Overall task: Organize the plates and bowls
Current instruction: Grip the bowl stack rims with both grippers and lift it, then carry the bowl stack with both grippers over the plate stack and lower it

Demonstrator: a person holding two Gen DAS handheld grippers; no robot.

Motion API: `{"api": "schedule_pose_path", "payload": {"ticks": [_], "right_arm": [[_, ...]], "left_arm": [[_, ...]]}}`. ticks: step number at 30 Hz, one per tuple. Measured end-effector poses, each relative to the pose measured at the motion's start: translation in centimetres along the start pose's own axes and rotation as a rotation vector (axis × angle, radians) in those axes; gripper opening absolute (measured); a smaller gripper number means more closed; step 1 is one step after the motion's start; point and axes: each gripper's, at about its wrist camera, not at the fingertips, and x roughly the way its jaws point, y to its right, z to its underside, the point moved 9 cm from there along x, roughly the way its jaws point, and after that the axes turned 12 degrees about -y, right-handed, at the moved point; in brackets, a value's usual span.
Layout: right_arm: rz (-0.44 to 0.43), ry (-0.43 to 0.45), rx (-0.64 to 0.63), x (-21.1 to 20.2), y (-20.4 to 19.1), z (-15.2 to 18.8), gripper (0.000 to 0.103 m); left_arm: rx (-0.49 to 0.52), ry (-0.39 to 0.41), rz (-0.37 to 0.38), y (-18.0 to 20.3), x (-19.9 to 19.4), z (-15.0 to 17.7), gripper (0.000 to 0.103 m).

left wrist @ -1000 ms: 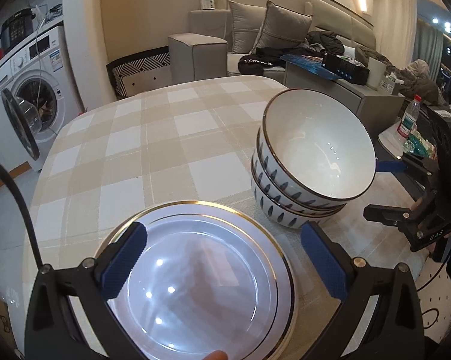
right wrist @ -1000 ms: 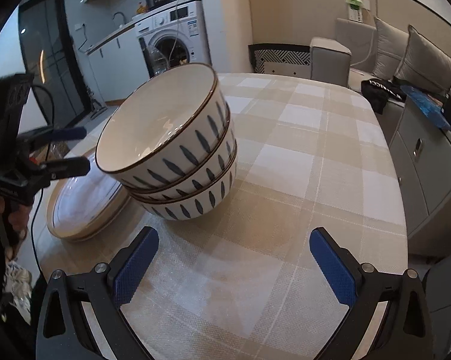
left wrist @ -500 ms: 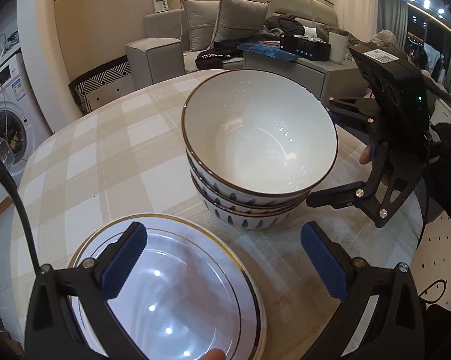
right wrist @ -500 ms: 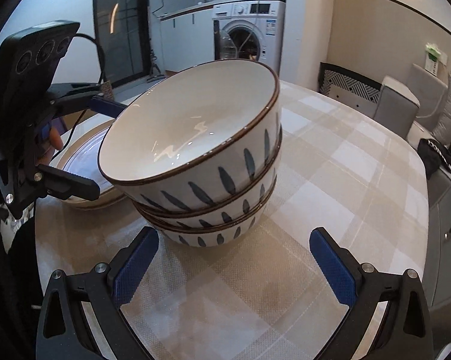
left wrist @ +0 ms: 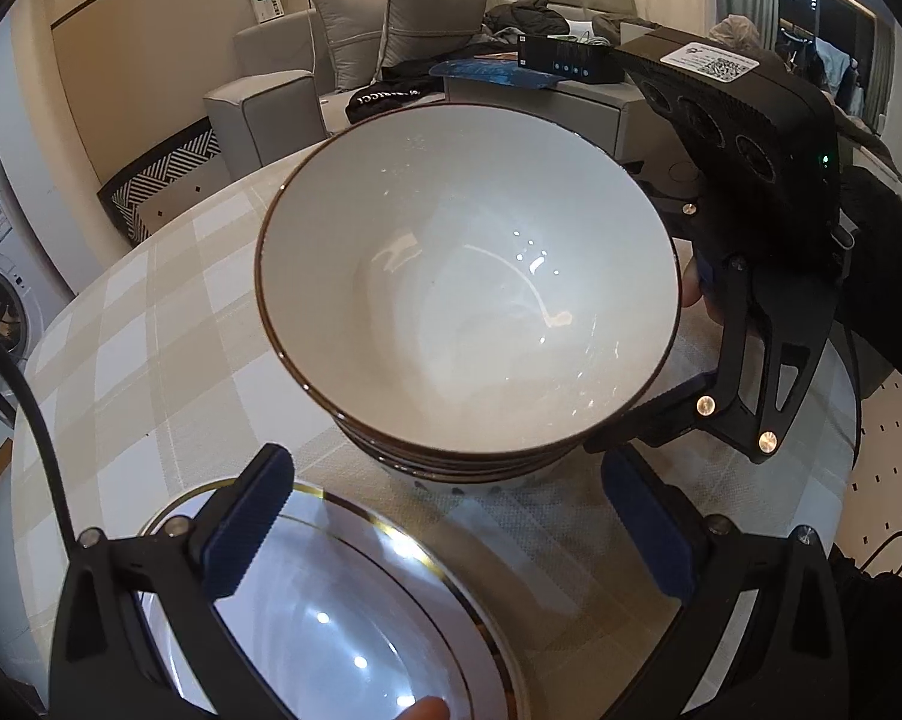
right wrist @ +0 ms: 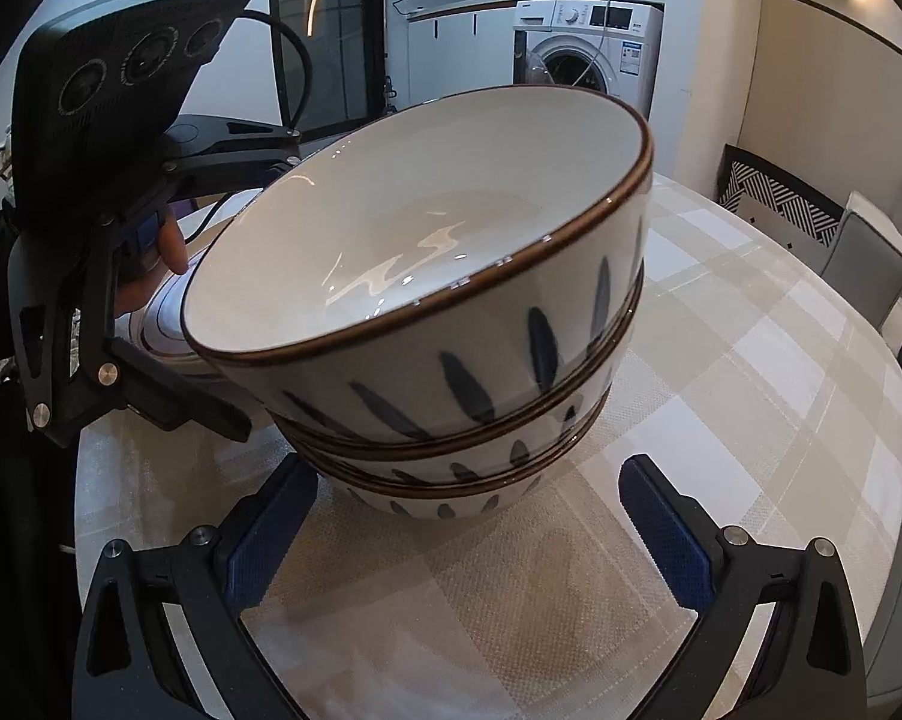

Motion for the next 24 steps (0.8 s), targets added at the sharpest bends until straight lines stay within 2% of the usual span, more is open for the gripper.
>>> {"api": "schedule_pose_path", "payload": {"ticks": [6, 11, 15, 24], "right_arm": [[-0.011, 0.005, -0.055, 0.9, 0.1, -0.7, 0.102], [-0.016, 0.002, -0.092, 1.5, 0.1, -1.1, 0.102], [0.013, 0.009, -0.149, 1.8, -0.6, -2.0, 0.103], [-0.007, 0.019, -0.138, 2.1, -0.6, -2.9, 0.103]], "left_arm": [[0.017, -0.016, 0.023, 0.3, 0.9, -0.5, 0.103], [0.03, 0.001, 0.05, 0.6, 0.9, -1.2, 0.103], [0.04, 0.012, 0.07, 0.6, 0.8, -1.8, 0.103], [0.041, 0.031, 0.083, 0.3, 0.6, -1.7, 0.103]]}}
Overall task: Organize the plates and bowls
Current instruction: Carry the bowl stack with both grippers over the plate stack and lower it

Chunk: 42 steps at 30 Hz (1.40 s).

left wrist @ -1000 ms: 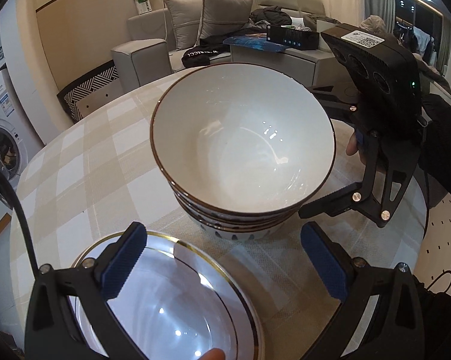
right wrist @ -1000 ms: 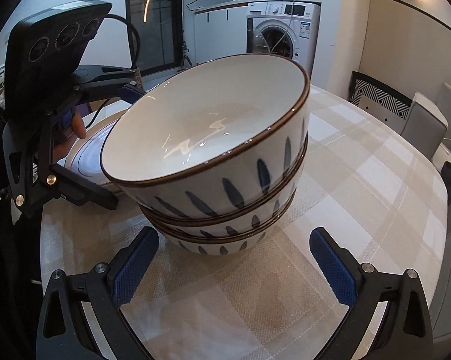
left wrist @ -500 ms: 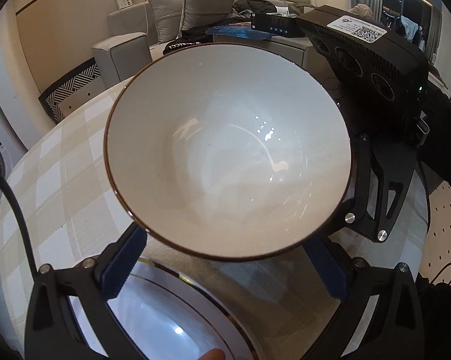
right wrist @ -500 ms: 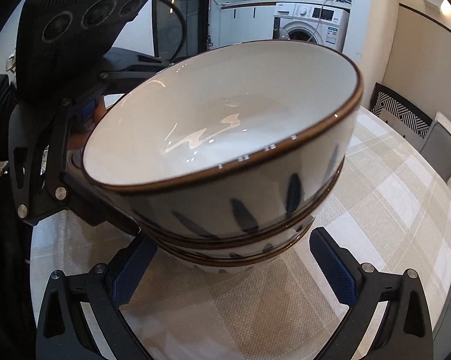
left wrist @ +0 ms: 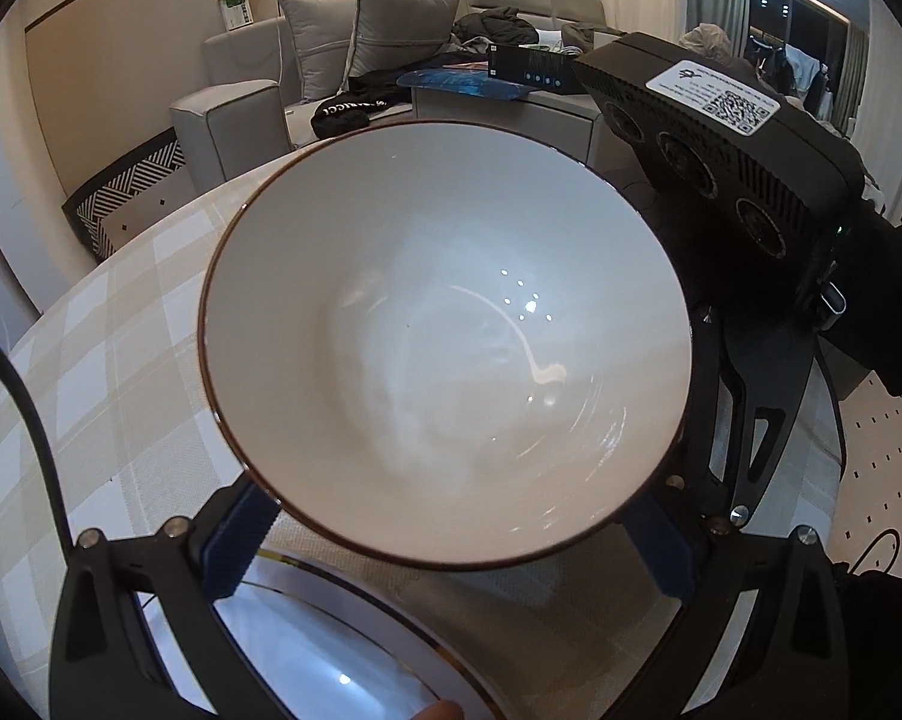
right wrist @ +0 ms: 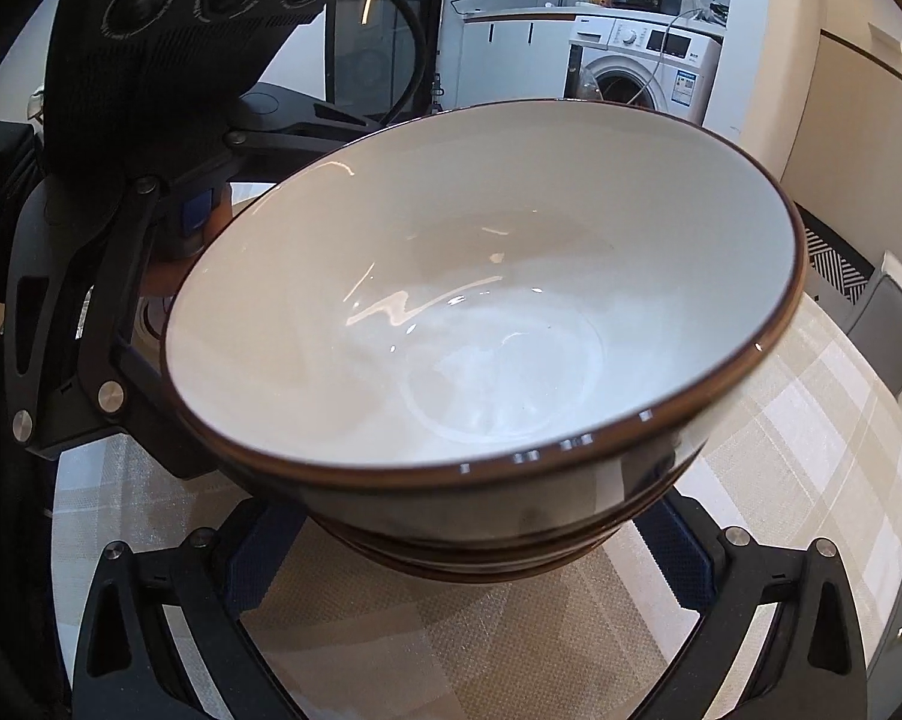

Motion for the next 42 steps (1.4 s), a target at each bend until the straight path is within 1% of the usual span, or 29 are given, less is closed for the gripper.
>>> {"api": "schedule_pose_path", "payload": {"ticks": [6, 10, 14, 22, 33, 42], "right_arm": [[0.003, 0.003, 0.01, -0.2, -0.3, -0.1, 0.103], [-0.015, 0.008, 0.033, -0.4, -0.4, 0.0, 0.103], [0.002, 0.005, 0.033, -0.4, -0.5, 0.0, 0.103], [0.03, 0.014, 0.039, -1.1, -0.8, -0.3, 0.103], [0.067, 0.025, 0.03, -3.4, -1.9, -1.3, 0.103], [0.073, 0.038, 0.01, -5.4, -3.7, -3.8, 0.103]], "left_arm": [[0.001, 0.005, -0.001, -0.1, -0.1, 0.1, 0.103], [0.007, 0.01, -0.003, 0.2, -0.3, -0.1, 0.103], [0.016, 0.009, -0.008, 0.5, -0.3, -0.1, 0.103], [0.03, 0.031, -0.012, 1.1, -1.2, -0.5, 0.103], [0.044, 0.065, -0.024, 1.7, -3.7, -0.5, 0.103], [0.037, 0.094, -0.037, 1.4, -7.2, 0.6, 0.103]]}}
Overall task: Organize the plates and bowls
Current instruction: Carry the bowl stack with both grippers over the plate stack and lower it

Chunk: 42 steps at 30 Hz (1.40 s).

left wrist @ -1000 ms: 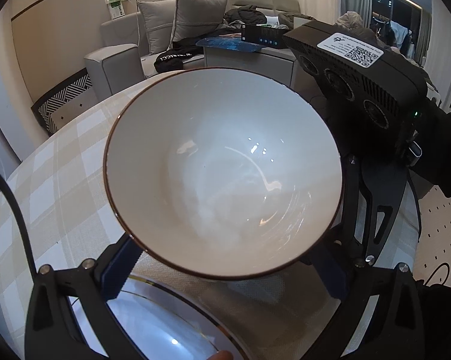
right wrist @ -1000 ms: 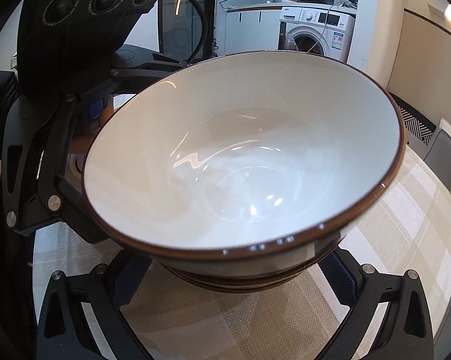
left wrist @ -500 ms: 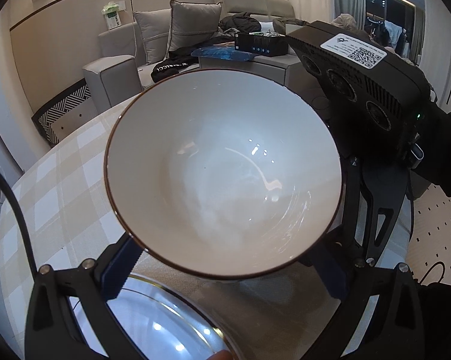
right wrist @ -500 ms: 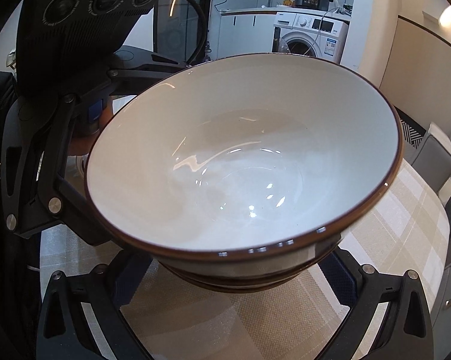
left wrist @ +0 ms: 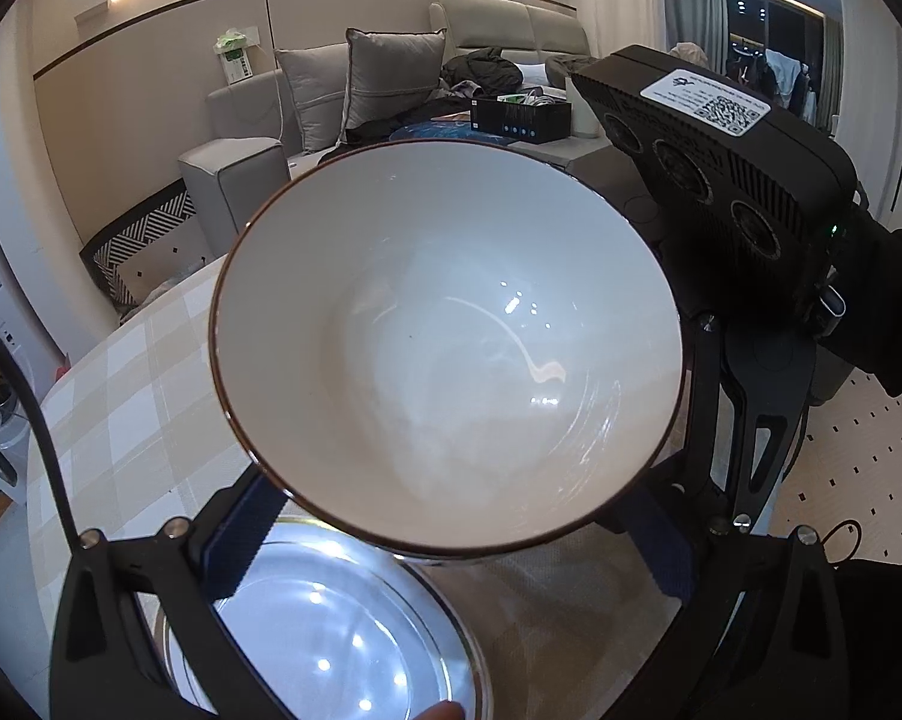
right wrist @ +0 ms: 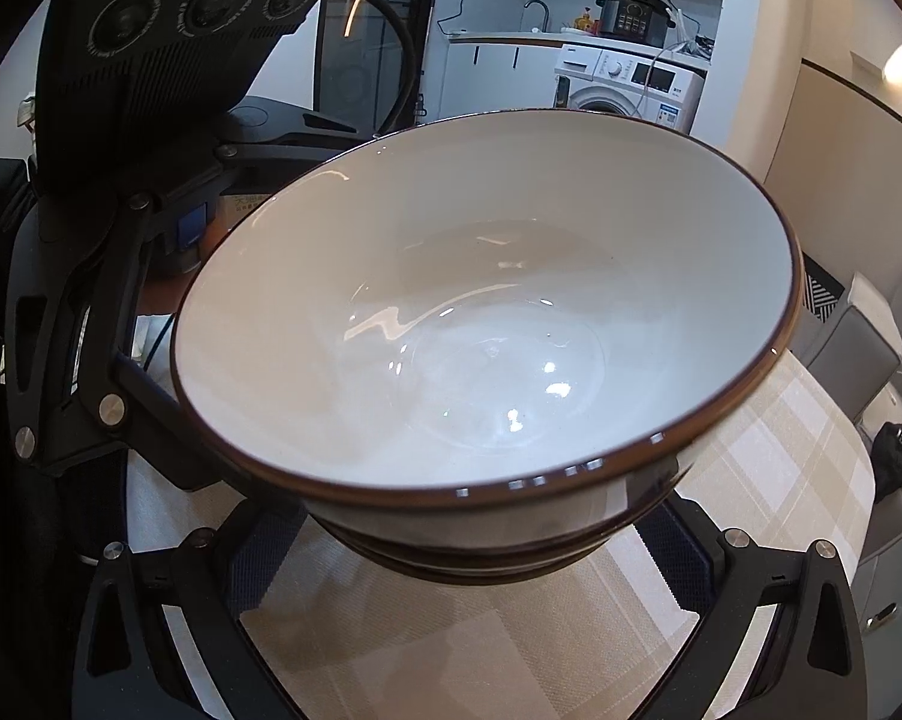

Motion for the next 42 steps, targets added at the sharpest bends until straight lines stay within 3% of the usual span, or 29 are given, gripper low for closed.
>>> {"api": "schedule_pose_path", "payload": {"ticks": [9, 22, 36, 42], "right_arm": [[-0.023, 0.015, -0.045, 0.3, -3.1, -3.6, 0.103], [-0.099, 0.027, -0.112, 5.0, -7.7, -9.8, 0.103], [-0.133, -0.036, -0.095, 9.8, -8.1, -10.3, 0.103], [-0.136, -0.018, -0.088, 10.0, -7.7, -9.8, 0.103]], "left_arm": [[-0.045, -0.003, -0.035, -2.0, -3.0, 2.9, 0.103], [-0.128, -0.042, -0.085, -6.3, -5.4, 9.1, 0.103], [-0.162, -0.087, -0.055, -7.6, -2.6, 11.5, 0.103], [-0.171, -0.077, -0.035, -7.9, -2.6, 11.6, 0.103]]}}
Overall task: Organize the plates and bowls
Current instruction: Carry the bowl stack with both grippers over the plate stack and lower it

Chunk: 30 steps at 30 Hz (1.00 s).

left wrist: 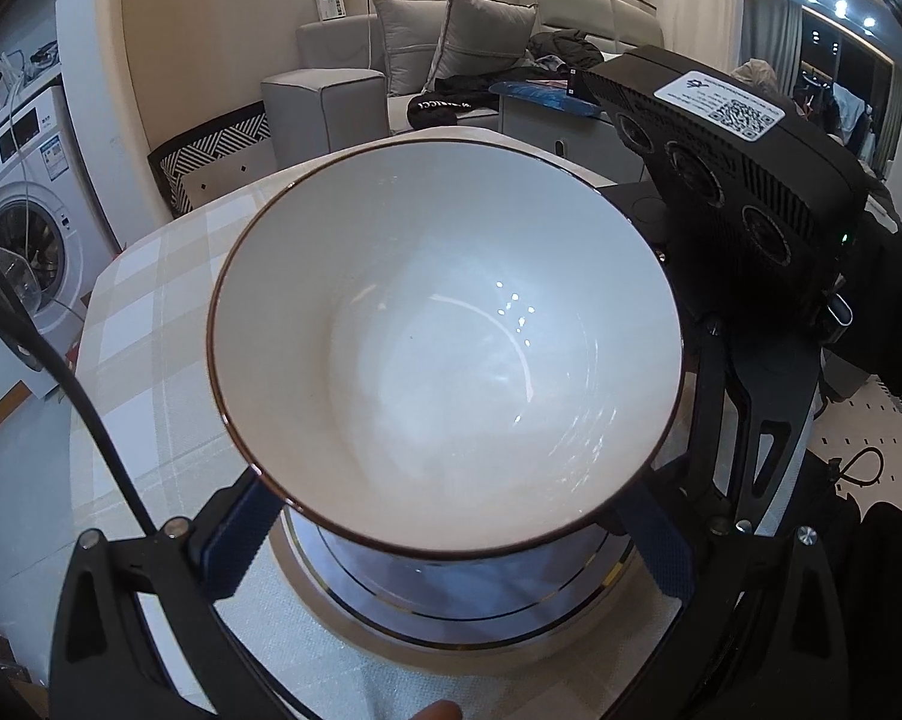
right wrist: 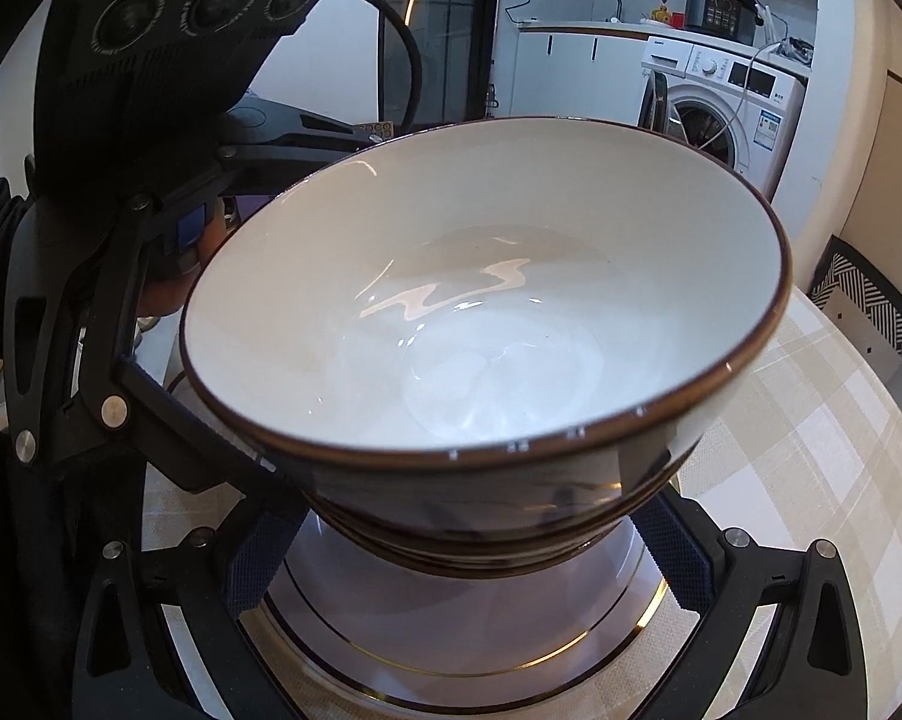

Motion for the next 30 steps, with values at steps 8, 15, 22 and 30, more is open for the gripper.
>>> {"api": "schedule_pose_path", "payload": {"ticks": [8, 15, 22, 30], "right_arm": [[0.026, 0.002, -0.022, -0.1, -1.0, 0.7, 0.103], [0.041, 0.003, -0.025, 0.1, -0.6, -0.1, 0.103], [0.004, 0.017, -0.002, -0.1, -0.8, -0.1, 0.103], [-0.054, 0.043, 0.023, 0.0, -1.4, -0.4, 0.103]], "left_arm": [[-0.009, -0.006, -0.001, 0.0, 0.0, 0.0, 0.103], [-0.011, -0.005, -0.01, 0.0, -0.1, 0.1, 0.103], [-0.02, -0.004, -0.007, -0.4, -0.4, 0.3, 0.103], [-0.021, -0.015, -0.023, -0.5, -1.0, 0.8, 0.103]]}}
